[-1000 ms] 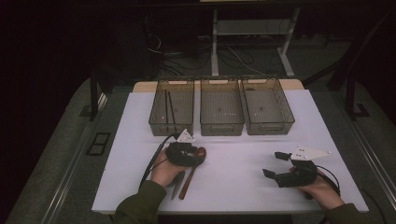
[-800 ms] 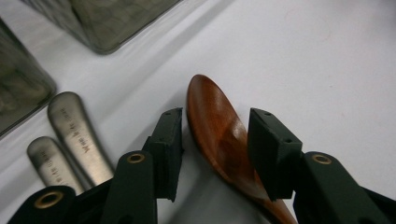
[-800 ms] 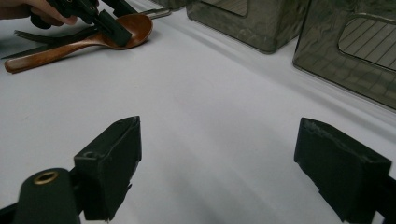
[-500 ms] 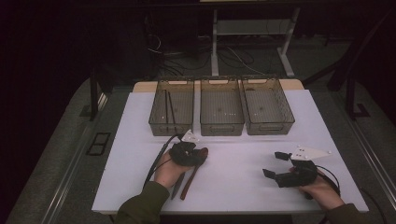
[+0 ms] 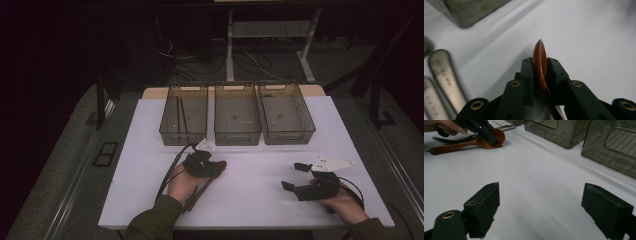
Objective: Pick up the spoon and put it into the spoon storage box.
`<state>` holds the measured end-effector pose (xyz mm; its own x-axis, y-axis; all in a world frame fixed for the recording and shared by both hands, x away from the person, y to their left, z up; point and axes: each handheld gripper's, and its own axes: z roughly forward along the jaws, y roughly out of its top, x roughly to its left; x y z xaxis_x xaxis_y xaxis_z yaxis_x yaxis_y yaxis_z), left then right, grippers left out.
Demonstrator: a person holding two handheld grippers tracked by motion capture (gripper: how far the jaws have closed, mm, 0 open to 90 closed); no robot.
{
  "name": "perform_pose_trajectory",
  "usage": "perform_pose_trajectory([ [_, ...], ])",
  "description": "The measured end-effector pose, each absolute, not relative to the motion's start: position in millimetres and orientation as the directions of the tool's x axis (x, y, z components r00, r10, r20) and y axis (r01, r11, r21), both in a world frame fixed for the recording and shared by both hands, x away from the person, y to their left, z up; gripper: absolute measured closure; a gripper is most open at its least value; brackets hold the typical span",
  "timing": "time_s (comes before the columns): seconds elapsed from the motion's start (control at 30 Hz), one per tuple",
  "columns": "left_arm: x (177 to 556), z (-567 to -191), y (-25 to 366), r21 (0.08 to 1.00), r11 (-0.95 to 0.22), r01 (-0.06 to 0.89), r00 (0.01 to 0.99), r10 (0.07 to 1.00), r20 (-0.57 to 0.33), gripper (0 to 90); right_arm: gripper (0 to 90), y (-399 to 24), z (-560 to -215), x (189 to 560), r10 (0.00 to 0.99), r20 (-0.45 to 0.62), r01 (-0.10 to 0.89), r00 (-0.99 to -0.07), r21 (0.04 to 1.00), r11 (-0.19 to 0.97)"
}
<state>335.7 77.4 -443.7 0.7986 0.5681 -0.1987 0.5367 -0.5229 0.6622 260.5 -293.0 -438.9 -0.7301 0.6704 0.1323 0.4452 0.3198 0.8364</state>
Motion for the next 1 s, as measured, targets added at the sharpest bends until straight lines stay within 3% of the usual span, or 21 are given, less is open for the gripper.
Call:
perform_pose_trajectory([
  [0.47, 329, -429, 74, 0.719, -0.441, 0.538, 0.812, 0.501, -0.300, 80.2, 14.2, -293, -439, 261, 0.670, 0.132, 0.444, -0.730, 0.837, 0.319],
  [1.0, 326, -406, 79, 0.790, -0.386, 0.477, 0.842, 0.460, -0.283, 80.7, 14.2, -292, -439, 261, 0.670, 0.137, 0.446, -0.730, 0.838, 0.315],
])
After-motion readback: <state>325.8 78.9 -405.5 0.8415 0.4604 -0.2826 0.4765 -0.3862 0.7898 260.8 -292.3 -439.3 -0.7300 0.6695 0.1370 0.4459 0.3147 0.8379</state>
